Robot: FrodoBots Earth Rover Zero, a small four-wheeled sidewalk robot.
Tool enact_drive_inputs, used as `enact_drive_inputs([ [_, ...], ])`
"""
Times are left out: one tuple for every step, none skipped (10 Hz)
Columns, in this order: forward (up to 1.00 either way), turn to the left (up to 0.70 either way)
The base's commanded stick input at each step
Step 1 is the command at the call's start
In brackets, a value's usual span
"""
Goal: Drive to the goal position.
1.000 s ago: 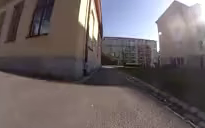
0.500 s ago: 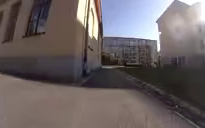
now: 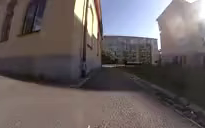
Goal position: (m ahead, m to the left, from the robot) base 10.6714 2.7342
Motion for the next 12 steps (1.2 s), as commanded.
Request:
enact_drive_inputs([
  [0.60,-0.15],
  [0.60,-0.15],
  [0.60,-0.15],
  [0.60,-0.15],
  [0.60,-0.15],
  [0.60,-0.15],
  [0.60,-0.15],
  [0.60,-0.15],
  [0.60,-0.08],
  [0.60,0.00],
  [0.60,0.00],
  [0.60,0.00],
])
